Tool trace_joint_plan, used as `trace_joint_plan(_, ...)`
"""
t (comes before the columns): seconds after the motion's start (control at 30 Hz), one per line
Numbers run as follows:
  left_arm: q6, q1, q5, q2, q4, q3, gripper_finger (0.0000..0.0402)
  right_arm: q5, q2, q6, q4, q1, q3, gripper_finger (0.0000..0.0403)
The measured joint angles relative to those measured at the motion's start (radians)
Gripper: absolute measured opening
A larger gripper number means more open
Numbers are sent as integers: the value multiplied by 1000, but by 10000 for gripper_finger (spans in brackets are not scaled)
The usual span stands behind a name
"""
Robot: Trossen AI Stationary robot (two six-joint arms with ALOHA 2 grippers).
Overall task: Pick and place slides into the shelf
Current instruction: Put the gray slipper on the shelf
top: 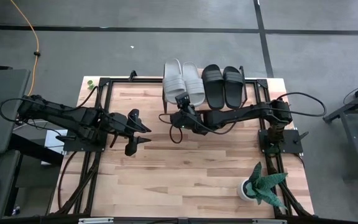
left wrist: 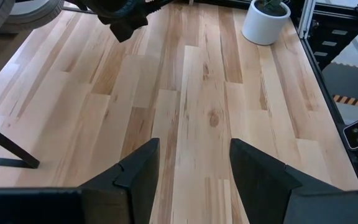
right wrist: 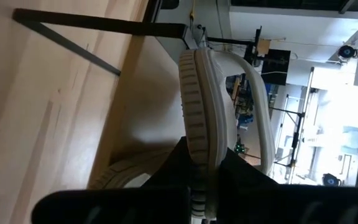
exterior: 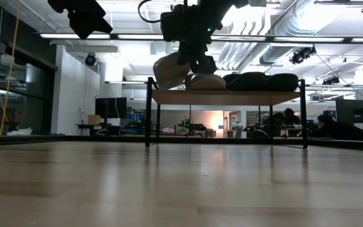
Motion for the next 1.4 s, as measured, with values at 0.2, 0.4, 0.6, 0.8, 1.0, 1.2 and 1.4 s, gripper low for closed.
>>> trace_joint_plan(0.2, 0, 0, 0, 0, 5, 0, 182, -25, 0, 10, -20, 0, 0, 3)
trace_joint_plan(0.4, 0, 0, 0, 0, 7, 0, 182, -55, 0, 56, -81, 0, 1, 3)
trace_joint_plan(0.6, -4, 0, 0, 0, 9, 0, 182, -88, 0, 75, -92, -1, 1, 3)
trace_joint_plan(0.8, -4, 0, 0, 0, 23, 0, 182, -101, 0, 74, -79, -1, 1, 2)
trace_joint_plan(1.0, -4, 0, 0, 0, 27, 0, 182, -108, 0, 68, -53, 0, 1, 3)
trace_joint_plan(1.2, -4, 0, 0, 0, 28, 0, 182, -72, 0, 47, -8, 1, 1, 2)
trace_joint_plan(1.4, -4, 0, 0, 0, 28, 0, 182, -100, 0, 55, -15, 0, 1, 3)
